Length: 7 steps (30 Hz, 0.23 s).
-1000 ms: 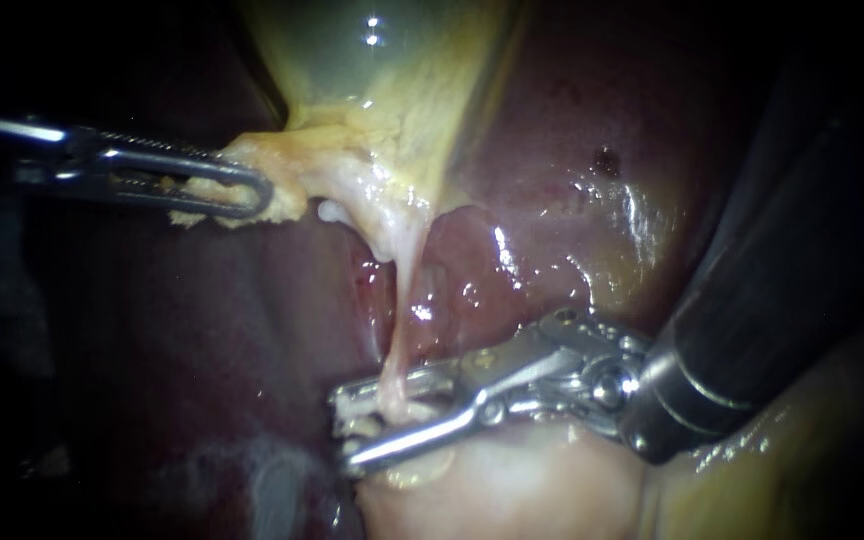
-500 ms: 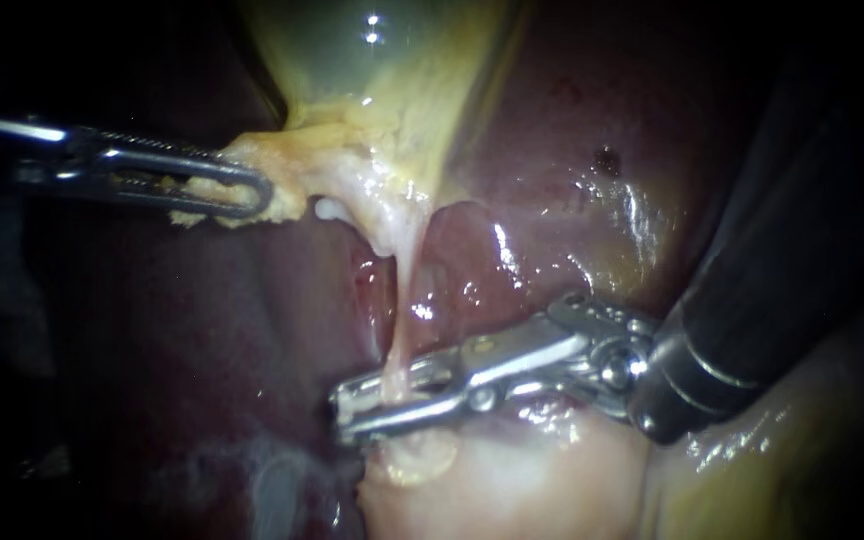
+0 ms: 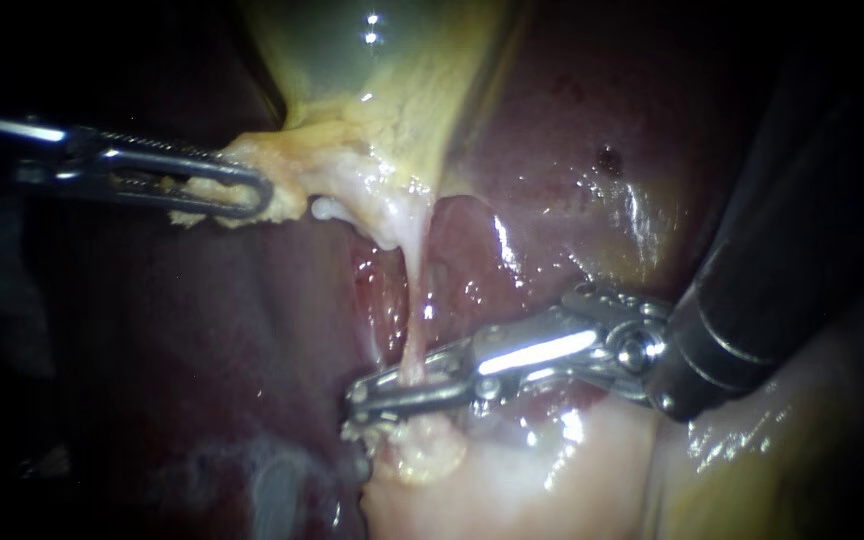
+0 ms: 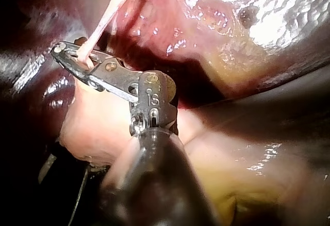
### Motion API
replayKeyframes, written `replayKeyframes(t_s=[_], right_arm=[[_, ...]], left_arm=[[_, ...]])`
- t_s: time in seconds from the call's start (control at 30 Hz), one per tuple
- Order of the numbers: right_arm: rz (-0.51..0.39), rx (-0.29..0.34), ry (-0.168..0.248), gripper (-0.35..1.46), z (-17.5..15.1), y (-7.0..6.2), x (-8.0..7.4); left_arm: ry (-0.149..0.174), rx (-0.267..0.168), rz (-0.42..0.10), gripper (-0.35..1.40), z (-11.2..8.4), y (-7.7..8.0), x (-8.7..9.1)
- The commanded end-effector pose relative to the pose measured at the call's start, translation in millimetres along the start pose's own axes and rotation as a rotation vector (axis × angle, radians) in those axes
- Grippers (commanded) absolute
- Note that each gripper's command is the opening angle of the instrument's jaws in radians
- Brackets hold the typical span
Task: Clipping first clip right tube
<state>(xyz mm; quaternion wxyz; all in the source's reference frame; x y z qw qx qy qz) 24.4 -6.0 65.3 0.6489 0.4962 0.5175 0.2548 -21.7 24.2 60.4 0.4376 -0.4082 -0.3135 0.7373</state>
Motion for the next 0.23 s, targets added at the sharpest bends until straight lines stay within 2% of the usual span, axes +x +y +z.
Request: replayKeyframes(t_s=[0.03, 0.23], right_arm=[[0.000, -0.001, 0.000, -0.35, 0.0, 0.0, -0.1], [-0.002, -0.001, 0.000, -0.35, 0.0, 0.3, -0.3]], left_arm=[[0.000, 0.000, 0.000, -0.35, 0.0, 0.0, 0.0], [-0.001, -0.001, 0.000, -0.35, 0.0, -0.1, 0.0]])
